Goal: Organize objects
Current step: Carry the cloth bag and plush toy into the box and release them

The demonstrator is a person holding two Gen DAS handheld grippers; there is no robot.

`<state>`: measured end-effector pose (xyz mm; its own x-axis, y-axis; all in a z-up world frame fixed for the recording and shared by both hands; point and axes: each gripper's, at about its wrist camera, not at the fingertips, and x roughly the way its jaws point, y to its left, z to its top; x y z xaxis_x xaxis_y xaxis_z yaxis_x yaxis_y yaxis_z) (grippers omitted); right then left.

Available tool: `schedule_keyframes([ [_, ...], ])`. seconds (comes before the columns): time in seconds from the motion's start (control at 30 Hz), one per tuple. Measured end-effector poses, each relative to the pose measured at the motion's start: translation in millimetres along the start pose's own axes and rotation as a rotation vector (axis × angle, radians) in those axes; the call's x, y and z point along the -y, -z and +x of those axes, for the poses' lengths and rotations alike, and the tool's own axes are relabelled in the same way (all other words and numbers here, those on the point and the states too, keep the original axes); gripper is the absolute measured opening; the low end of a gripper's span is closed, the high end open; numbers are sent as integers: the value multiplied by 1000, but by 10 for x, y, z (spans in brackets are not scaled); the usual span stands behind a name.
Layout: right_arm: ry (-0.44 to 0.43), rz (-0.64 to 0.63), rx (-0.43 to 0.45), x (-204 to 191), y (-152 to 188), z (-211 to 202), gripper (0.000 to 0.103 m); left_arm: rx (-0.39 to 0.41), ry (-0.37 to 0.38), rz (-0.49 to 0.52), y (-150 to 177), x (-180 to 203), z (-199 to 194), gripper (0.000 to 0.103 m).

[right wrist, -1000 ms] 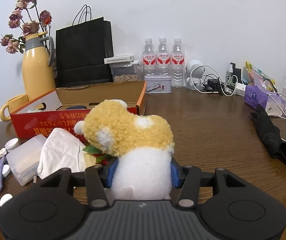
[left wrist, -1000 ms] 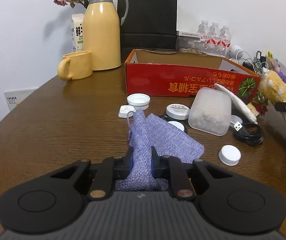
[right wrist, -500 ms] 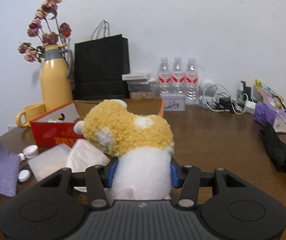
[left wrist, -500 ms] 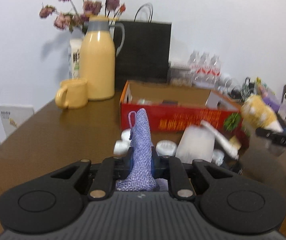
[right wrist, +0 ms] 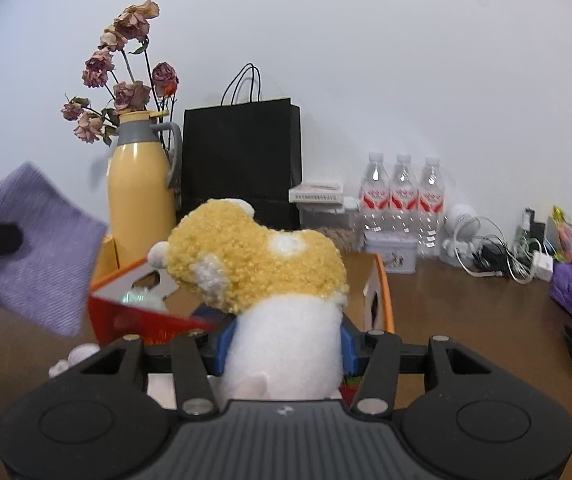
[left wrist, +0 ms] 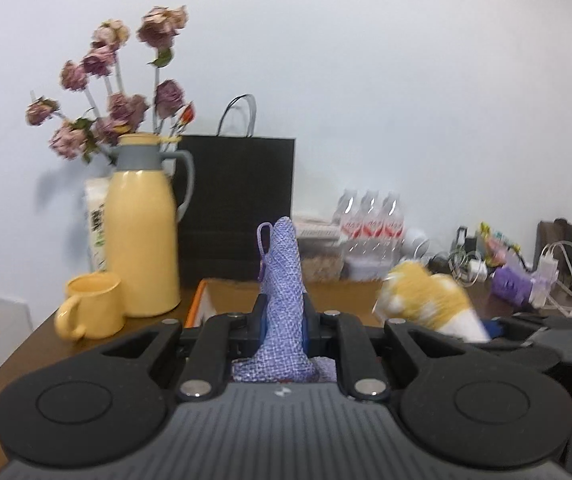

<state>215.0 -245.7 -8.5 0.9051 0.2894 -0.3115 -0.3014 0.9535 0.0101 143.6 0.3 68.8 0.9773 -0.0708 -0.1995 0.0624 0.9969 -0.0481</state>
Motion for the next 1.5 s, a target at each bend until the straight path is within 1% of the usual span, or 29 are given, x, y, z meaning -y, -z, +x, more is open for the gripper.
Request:
schedule_keyframes([
  [0.13,4,-9,10,-54,-180,250,49,17,23,-12,-109,74,277,15],
  [0.3,19,-15,14,-61,-365,579,49,13,33,-38,-171,98,630,15],
  [0.6,52,-18,-26,80,-524,1149,49,-39,19,-72,-210,52,1233,15],
  [0.8,78,-31,-66,175,-509,1473,49,-80,13,-89,-175,-6,1584,15],
  [0.97,92,-45,-121,223,-449,1653,49,-142,16,-106,-71,-81,1845,15],
  [1.07,101,-43,-158,251,-393,1731,49,-177,-4,-111,16,-123,1935,15],
  [1.17,106,-49,-170,249,-366,1755,49,-198,-9,-114,64,-152,1979,15],
  [1.27,104,-54,-176,233,-354,1755,49,-208,-14,-108,94,-162,1994,15],
  [1.33,99,-55,-189,229,-344,1766,51,-212,-23,-95,104,-152,2001,18],
  [1.37,94,-55,-204,230,-337,1779,53,-211,-35,-80,108,-138,2004,23],
  [1.4,90,-53,-215,234,-332,1790,54,-207,-53,-62,108,-121,2000,39],
  [1.43,88,-52,-226,232,-326,1799,63,-204,-74,-43,104,-106,1997,51],
  [1.47,89,-55,-236,224,-325,1804,77,-198,-90,-34,102,-98,1989,82],
  [1.5,84,-56,-236,217,-332,1796,85,-191,-101,-29,97,-97,1982,97],
])
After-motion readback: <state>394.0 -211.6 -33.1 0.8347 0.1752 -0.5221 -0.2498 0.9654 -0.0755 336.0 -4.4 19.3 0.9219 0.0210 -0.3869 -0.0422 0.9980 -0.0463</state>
